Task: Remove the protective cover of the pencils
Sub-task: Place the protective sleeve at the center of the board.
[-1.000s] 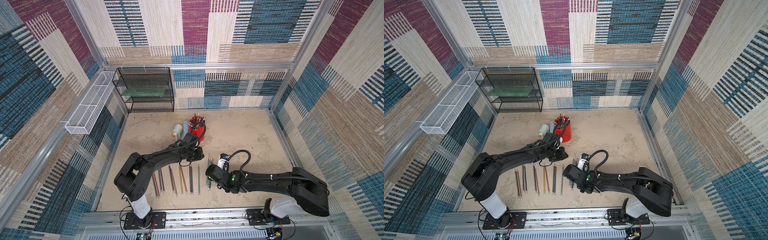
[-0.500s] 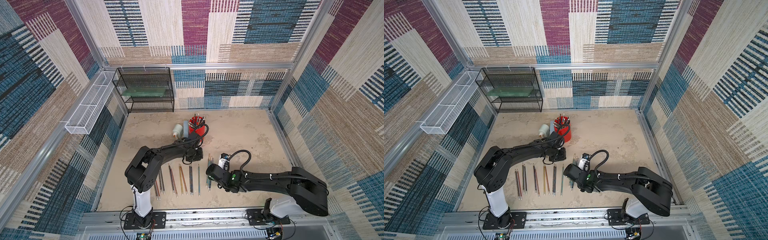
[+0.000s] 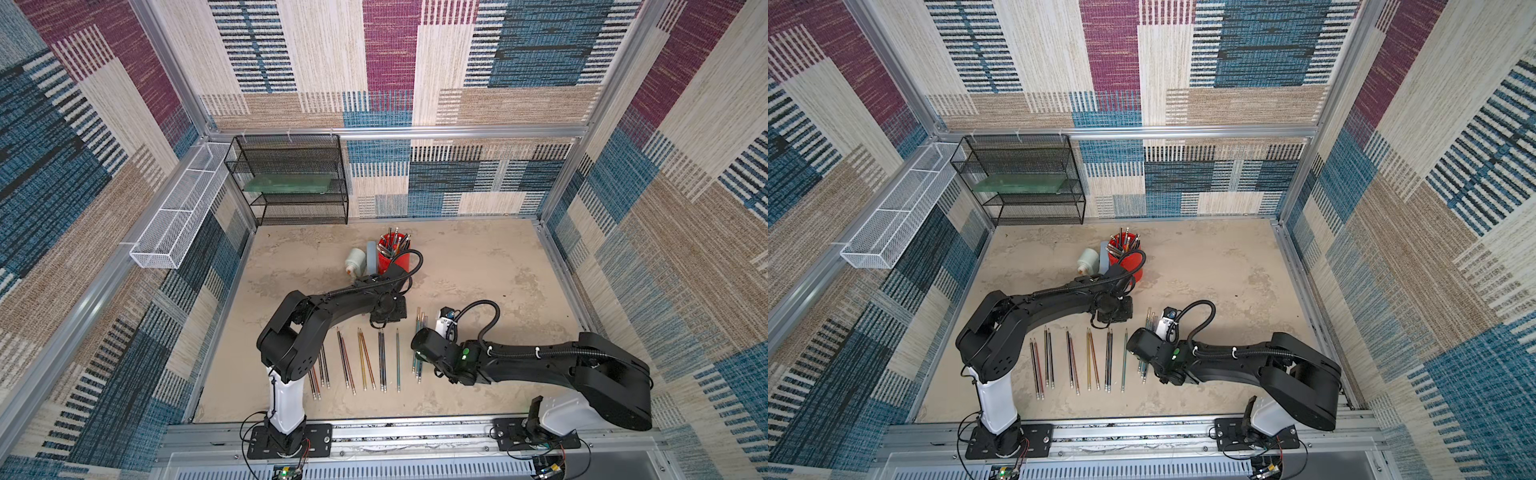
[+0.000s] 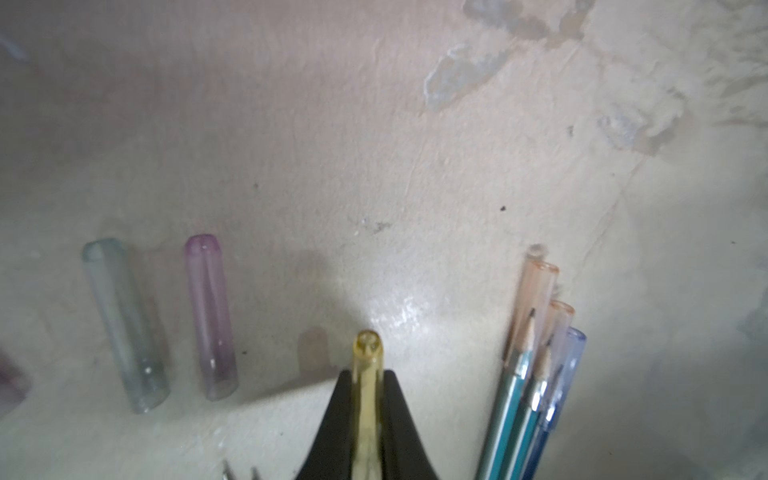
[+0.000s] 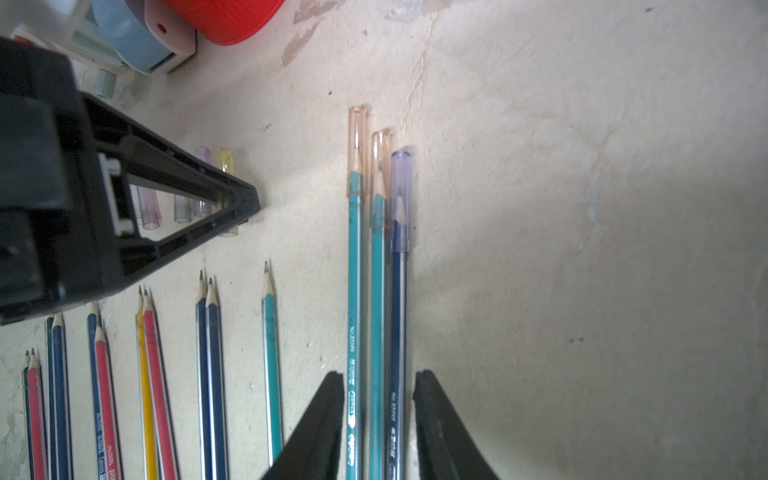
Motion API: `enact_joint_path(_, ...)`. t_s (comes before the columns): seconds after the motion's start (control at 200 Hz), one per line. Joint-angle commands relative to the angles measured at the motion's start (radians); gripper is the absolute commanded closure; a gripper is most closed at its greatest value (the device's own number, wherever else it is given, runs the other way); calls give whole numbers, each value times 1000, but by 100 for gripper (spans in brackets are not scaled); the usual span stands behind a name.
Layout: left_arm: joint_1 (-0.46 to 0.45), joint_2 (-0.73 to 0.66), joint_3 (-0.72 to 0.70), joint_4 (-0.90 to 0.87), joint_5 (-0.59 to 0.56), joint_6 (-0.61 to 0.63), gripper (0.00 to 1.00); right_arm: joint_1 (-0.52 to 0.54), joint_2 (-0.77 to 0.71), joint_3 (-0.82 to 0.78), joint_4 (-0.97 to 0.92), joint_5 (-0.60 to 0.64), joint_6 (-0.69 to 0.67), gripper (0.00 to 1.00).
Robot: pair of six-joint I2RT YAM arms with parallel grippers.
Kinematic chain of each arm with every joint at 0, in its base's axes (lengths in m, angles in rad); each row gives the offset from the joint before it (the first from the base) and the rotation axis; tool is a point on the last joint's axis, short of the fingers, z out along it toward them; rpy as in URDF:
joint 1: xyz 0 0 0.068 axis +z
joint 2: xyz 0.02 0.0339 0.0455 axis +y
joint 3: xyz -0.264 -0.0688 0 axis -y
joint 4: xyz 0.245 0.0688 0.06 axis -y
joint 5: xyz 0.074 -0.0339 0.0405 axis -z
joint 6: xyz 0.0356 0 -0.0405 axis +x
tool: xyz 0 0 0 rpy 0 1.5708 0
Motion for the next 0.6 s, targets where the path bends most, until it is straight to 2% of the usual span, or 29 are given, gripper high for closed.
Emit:
enact_joint_path(0.0, -6, 12, 18, -29, -34, 24, 97, -2, -1, 0, 19, -3, -2, 66)
enact_joint_path(0.285, -15, 43, 54, -58, -51, 23, 96, -4, -6, -3, 22, -5, -5, 66)
enact_joint_path(0.591, -21, 52, 67, -74, -72, 24, 89, -5, -7, -6, 22, -7, -6, 66)
